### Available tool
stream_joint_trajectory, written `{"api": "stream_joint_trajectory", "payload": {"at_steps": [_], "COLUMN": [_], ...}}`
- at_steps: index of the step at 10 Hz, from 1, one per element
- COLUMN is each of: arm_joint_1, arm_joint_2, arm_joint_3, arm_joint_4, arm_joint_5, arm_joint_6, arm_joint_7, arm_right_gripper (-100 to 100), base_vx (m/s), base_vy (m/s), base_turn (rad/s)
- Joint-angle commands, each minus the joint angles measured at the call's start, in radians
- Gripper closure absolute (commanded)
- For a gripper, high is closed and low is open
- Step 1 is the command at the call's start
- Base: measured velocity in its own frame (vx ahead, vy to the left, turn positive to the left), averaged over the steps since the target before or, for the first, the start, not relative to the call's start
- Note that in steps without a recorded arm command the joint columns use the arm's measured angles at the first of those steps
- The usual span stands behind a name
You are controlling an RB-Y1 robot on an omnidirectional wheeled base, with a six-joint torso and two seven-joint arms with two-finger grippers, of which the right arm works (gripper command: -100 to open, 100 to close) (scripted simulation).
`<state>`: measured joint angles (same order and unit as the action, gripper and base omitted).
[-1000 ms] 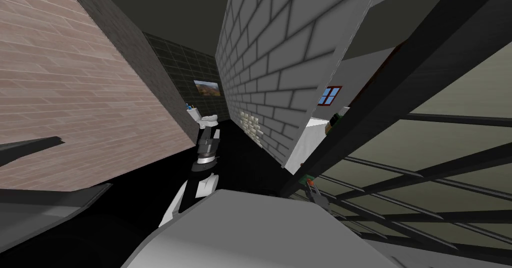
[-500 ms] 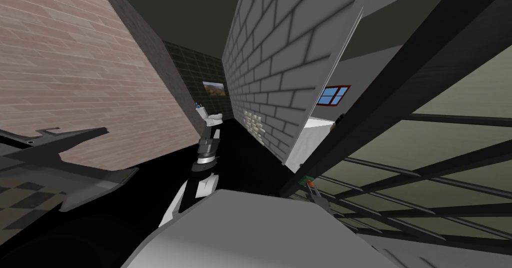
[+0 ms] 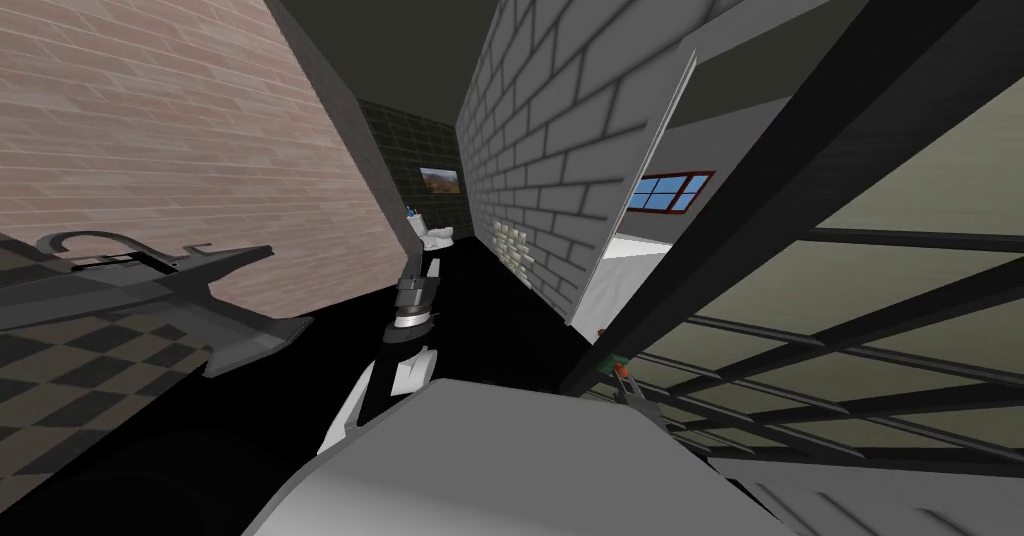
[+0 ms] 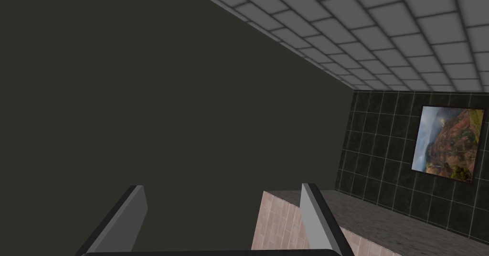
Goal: Pull the door open
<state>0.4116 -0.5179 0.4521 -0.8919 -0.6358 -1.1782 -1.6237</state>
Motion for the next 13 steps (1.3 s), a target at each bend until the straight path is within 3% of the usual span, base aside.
{"api": "stream_joint_trajectory", "payload": {"at_steps": [1, 9, 13], "arm_joint_1": [-0.001, -0.016, -0.025], "arm_joint_2": [-0.002, -0.030, -0.033], "arm_joint_3": [0.007, 0.038, 0.044], "arm_joint_4": [0.007, 0.063, 0.079], "arm_joint_5": [0.005, 0.030, 0.039], "arm_joint_6": [-0.009, -0.063, -0.069], "arm_joint_7": [-0.008, -0.061, -0.072], "arm_right_gripper": [100, 100, 100], "base_vx": [-0.167, -0.203, -0.146], "base_vy": [-0.033, -0.026, -0.021], "base_turn": [0.104, 0.119, 0.090]}}
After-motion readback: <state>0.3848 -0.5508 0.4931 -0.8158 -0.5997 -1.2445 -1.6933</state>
